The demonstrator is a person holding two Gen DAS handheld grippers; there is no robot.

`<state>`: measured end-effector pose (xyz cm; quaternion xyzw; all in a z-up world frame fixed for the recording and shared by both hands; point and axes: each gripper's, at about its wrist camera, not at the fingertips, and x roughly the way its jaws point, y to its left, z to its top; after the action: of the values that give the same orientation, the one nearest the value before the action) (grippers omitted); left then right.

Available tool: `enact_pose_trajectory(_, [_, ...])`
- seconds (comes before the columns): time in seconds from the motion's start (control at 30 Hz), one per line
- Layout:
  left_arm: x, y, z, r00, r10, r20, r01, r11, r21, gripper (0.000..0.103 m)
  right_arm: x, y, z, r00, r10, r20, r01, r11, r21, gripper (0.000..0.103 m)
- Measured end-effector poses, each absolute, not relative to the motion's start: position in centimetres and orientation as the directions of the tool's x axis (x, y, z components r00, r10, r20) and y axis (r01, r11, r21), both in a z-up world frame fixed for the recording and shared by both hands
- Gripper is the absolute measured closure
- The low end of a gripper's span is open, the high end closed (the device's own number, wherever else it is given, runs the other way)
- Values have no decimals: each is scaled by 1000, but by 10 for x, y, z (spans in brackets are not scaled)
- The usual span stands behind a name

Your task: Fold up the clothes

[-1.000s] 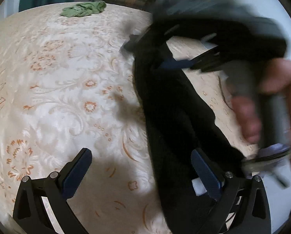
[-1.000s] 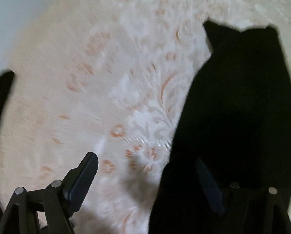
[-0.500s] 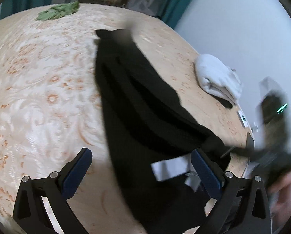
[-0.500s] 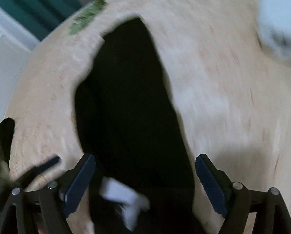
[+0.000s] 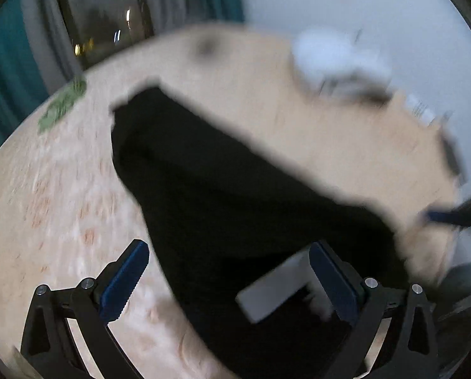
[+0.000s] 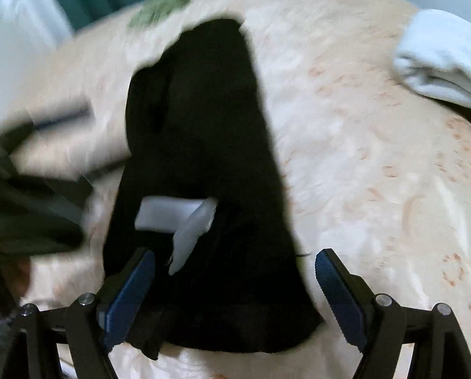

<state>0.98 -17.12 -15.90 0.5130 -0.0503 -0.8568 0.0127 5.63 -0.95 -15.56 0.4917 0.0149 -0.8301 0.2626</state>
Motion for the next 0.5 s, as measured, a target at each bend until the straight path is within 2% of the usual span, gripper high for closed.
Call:
enact_pose_trajectory(0.07, [5,-168,-167,-418,-54,-907,1,-998,59,0,56,18,-150,-421,-459,-782,379,-872,308,17])
enact_pose_trajectory(0.17, [1,-165,-169,-369,49,-928,61,-995,-77,0,54,51,-153,-465,-494,-734,296,-869,397,17])
enact_pose_trajectory(0.23, [2,-154,-169,-351,81,-933,109,-986,-126,0,59,72,-153,-490,-505,-710,256,-862,437,17])
enact_pose_trajectory(0.37, [-3,-118,-165,-364,-12,-931,156,-987,-48,0,41,100,-165,-492,-507,-708,187,-856,483,16])
enact_pose_trajectory(0.43, [-4,-97,-165,-370,-90,-925,144,-989,39,0,37,112,-166,-474,-554,-685,190,-824,535,16])
enact_pose_trajectory(0.5, [-7,-83,-171,-362,-176,-915,144,-981,132,0,28,110,-167,-480,-545,-687,220,-833,507,16])
